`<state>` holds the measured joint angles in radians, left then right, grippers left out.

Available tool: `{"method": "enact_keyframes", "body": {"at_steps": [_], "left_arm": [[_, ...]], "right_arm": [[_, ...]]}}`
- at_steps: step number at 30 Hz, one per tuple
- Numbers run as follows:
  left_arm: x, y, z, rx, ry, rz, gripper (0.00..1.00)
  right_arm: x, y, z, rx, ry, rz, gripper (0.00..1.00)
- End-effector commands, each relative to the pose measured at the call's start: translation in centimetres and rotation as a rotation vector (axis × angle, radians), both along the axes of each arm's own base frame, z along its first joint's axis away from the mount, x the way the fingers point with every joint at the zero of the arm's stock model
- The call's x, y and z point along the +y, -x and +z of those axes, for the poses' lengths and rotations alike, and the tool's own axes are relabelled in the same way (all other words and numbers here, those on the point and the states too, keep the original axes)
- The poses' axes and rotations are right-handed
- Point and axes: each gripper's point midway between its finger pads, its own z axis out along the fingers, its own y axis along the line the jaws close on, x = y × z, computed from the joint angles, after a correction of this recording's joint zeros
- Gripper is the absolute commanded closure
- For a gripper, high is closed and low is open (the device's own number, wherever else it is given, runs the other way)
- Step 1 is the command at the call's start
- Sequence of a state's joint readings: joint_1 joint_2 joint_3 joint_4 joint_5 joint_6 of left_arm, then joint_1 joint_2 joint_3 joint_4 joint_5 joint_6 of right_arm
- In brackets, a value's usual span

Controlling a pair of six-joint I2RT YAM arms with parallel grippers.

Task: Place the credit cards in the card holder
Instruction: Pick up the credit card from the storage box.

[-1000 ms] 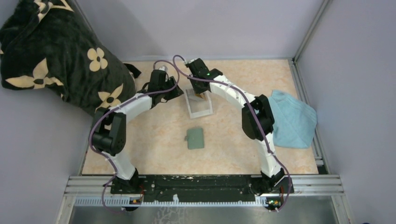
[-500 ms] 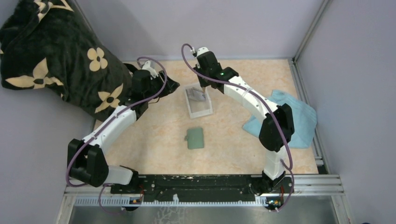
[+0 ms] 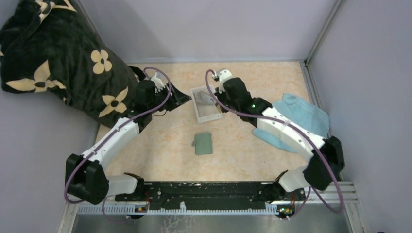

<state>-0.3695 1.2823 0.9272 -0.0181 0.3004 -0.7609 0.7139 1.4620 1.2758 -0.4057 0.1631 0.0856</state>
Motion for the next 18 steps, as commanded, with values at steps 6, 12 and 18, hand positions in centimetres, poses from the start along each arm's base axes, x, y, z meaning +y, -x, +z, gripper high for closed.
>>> {"method": "enact_keyframes", "body": {"at_steps": [6, 12, 18], "left_arm": [[-4.4, 7.9, 2.8, 0.219, 0.209, -0.165, 0.44], [-5.5, 11.2, 3.4, 0.342, 0.309, -0.198, 0.45], [-6.5, 13.6, 4.2, 0.399, 0.348, -0.243, 0.45]], "right_arm": [[0.0, 6.3, 6.3, -0.366, -0.096, 0.047, 1.00], [0.5, 10.4, 7.8, -0.528, -0.038, 0.060, 1.00], [0.6, 13.4, 8.3, -0.645, 0.045, 0.055, 1.00]]}}
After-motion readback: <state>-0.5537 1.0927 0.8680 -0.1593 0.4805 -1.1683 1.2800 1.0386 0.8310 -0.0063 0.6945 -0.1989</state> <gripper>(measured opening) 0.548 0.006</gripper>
